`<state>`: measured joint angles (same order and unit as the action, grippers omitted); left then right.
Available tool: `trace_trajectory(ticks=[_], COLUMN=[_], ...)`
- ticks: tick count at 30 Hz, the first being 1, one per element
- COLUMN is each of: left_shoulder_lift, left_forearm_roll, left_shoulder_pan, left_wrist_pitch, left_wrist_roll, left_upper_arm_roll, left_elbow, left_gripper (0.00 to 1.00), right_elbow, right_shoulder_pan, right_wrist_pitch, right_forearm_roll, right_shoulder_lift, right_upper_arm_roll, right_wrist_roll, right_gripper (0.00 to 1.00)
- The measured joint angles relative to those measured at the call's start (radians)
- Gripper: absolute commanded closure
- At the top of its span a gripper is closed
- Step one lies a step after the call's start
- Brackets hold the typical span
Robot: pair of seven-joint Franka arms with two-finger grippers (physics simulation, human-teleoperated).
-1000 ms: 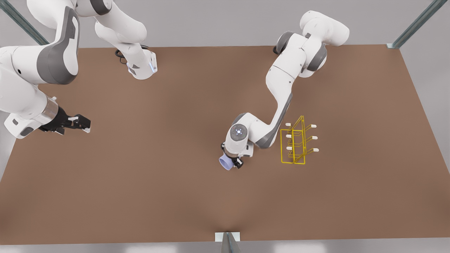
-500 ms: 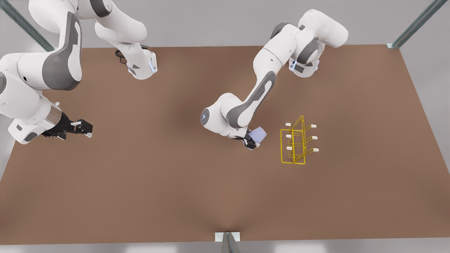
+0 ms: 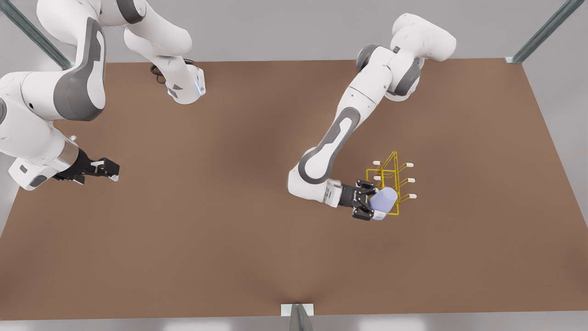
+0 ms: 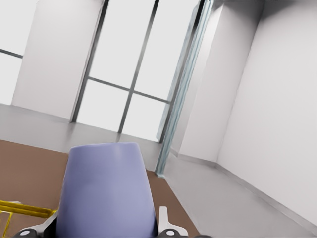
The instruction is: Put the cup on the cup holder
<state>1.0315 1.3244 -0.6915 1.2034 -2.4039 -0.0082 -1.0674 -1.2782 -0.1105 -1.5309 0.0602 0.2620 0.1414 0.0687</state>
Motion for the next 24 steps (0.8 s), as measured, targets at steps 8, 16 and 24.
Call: trace_trajectory(ticks=[8,16,24], left_shoulder_lift=[0.001,-0.008,-0.037], left_forearm_roll=[0.054,-0.023,-0.066], left_shoulder_pan=[0.013,-0.017,-0.025], left_wrist_pitch=[0.024,0.012,-0.017], left_wrist_roll=[0.24,0.358,0.404], left_upper_arm_roll=[-0.013,-0.013,-0.013], left_elbow=[-0.017,-0.052,-0.094], left_gripper=[0.23,0.23,0.23], right_elbow=[0.0,-0.002,-0.002], right_shoulder_pan=[0.008,0.009,0.001], right_wrist_pitch=[0.001,0.0,0.0], right_forearm_roll=[0.005,0.012,0.015], right_shoulder_lift=[0.0,0.003,0.004], right_upper_arm_roll=[0.0,0.001,0.001], right_wrist_roll=[0.001,0.001,0.002], right_gripper=[0.0,0.0,0.0])
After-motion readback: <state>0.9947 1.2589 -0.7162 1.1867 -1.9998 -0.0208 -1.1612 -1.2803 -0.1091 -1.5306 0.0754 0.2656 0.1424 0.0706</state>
